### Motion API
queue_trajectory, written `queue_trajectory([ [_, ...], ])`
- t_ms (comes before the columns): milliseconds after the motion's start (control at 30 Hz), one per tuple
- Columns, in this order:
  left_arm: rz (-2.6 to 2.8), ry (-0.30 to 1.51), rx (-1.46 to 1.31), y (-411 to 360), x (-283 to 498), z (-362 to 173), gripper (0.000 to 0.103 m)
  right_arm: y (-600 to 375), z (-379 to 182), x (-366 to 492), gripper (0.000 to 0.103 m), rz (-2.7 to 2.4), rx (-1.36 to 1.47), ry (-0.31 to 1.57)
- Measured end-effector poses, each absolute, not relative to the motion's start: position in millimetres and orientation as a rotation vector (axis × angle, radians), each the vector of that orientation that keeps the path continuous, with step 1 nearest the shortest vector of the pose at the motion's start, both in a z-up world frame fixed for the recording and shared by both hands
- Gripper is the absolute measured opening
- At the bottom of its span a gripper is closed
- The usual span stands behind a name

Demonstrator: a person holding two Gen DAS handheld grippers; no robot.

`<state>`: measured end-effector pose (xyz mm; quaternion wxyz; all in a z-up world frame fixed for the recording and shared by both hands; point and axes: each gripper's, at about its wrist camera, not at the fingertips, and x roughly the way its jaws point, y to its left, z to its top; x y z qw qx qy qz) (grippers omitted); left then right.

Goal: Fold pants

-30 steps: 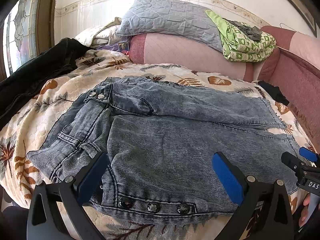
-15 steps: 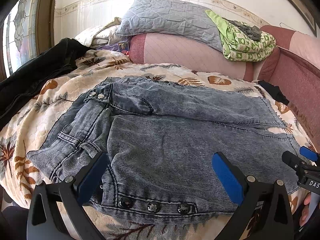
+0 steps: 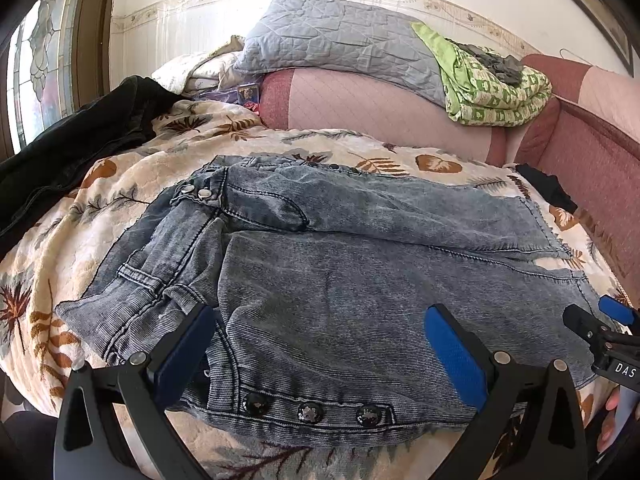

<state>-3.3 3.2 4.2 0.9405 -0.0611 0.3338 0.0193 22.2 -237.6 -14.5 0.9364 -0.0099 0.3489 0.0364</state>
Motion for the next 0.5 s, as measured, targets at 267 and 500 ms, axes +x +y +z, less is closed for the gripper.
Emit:
queue_trajectory([
  [267, 0.146, 0.728, -0.310, 66.8, -17.8, 14.3, 0.103, -327.2, 0.8, -8.6, 0.103, 0.184, 0.529, 0.845],
  [500, 0.306, 0.848, -0.526, 122.8, -31.3, -3.6, 0.103, -431.4, -39.4, -25.0, 0.103, 0.052, 0.941, 0.943],
])
